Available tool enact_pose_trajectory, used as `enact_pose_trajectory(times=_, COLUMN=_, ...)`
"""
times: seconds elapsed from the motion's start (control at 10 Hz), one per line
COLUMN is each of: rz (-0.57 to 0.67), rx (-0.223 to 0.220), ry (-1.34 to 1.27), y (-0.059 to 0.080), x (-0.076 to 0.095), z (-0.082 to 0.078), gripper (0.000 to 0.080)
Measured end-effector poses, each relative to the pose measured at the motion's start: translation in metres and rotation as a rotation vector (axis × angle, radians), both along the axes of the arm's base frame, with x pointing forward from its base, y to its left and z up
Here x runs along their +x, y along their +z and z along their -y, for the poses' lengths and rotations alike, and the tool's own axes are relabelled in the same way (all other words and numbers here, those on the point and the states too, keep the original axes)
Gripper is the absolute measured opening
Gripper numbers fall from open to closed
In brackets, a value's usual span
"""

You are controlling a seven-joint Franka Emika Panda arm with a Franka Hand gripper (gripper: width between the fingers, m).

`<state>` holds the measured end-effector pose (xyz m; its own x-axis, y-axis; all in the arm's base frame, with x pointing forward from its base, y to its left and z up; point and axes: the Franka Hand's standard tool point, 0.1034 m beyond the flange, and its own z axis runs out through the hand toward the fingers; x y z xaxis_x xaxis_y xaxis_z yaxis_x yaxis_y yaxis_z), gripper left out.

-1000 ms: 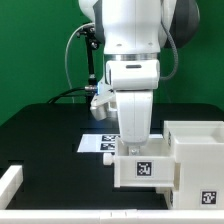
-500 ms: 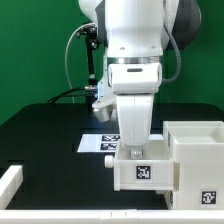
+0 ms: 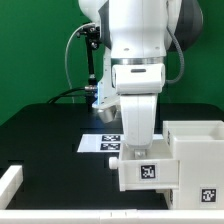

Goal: Assemble drawer

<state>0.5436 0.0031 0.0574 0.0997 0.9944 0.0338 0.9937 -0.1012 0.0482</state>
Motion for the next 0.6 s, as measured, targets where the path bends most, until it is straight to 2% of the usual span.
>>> enact_pose_trajectory(times=0.3, rz=0.0, rx=0.0, ry=0.0, y=0.0, x=0.0, z=-0.0001, gripper=0.0037)
enact_pose_trajectory(times=0.6, rz=0.001, rx=-0.005, ry=-0.022, y=0.0011, x=0.0009, z=-0.009, gripper=0.0038)
